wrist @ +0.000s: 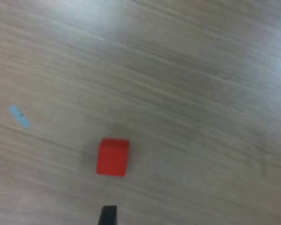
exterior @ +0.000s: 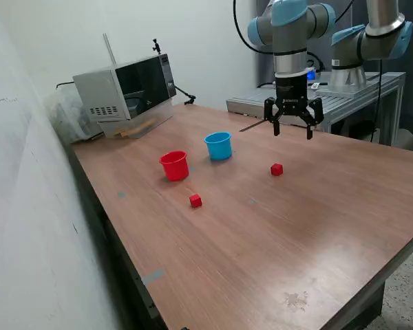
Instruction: Place red objects in the red bin, and blue objects in the blue bin.
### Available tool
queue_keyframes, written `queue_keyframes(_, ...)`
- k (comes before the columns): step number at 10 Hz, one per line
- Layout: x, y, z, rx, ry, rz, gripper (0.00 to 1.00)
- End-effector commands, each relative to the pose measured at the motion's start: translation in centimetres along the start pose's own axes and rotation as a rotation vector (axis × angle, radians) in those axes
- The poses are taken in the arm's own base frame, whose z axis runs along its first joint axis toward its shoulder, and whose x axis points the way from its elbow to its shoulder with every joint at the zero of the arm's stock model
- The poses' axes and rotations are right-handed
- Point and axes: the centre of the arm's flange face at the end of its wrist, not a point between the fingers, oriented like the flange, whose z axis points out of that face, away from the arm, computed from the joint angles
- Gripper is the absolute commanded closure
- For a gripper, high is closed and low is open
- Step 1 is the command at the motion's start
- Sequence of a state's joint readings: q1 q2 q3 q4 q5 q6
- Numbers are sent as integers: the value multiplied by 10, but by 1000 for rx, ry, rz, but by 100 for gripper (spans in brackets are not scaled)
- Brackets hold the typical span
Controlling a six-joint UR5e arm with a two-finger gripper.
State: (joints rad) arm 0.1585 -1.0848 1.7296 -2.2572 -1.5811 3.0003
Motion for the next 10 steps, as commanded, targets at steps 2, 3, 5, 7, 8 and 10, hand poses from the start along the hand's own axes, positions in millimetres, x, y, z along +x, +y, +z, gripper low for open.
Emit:
queue_keyframes(2, -19, -2, 47, 23, 2, 29, 0)
queue_keyframes(3, -27, -1, 55, 18, 1, 43, 0)
queue_keyframes(5, -52, 2, 73, 18, -1, 81, 0)
queue_keyframes(7, -66, 4, 90, 35, 2, 102, 0)
queue_keyframes(8, -67, 4, 98, 37, 2, 103, 0)
queue_keyframes(10, -66, 2, 104, 44, 2, 101, 100)
